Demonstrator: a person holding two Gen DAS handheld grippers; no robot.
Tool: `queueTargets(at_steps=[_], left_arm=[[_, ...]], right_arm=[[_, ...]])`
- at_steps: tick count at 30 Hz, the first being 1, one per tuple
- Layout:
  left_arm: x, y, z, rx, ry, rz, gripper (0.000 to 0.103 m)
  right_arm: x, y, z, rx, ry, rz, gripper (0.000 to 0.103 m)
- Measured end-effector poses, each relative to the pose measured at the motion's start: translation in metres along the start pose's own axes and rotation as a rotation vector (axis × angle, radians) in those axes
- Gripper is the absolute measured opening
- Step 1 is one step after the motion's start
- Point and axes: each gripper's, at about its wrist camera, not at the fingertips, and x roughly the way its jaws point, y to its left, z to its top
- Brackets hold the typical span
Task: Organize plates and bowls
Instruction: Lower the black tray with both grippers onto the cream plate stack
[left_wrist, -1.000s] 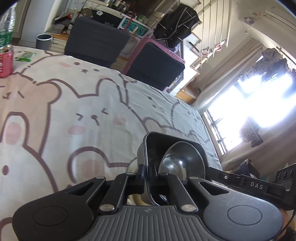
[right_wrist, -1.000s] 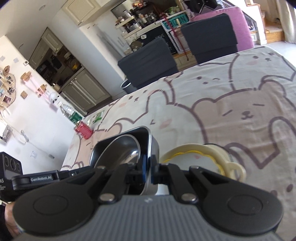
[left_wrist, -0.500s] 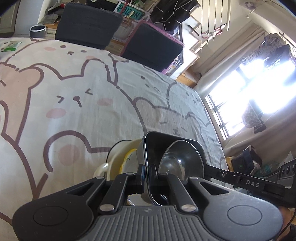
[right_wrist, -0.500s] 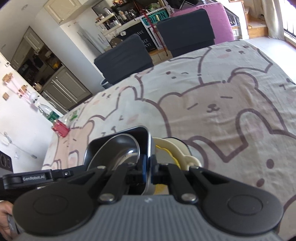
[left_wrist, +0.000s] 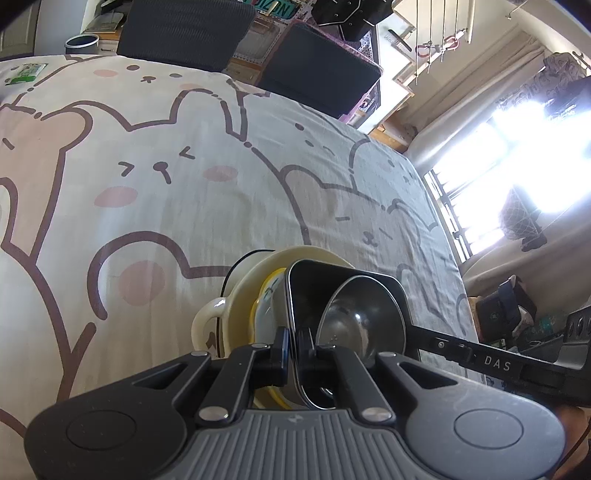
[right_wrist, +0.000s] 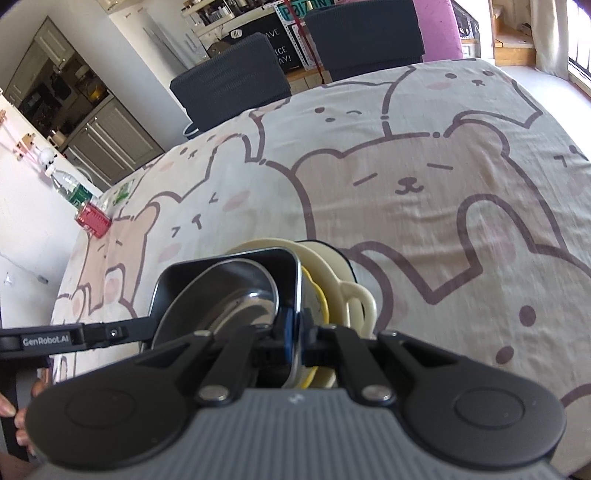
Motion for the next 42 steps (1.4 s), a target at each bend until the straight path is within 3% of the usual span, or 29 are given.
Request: queueTargets(at_steps=[42], left_arm=[[0.013,-0.001,0.002,0.023,0.021,0.043,0.005]], right_arm=[[0.013,-0.002,0.005,-0.009,0.033,-0.026,0.005]])
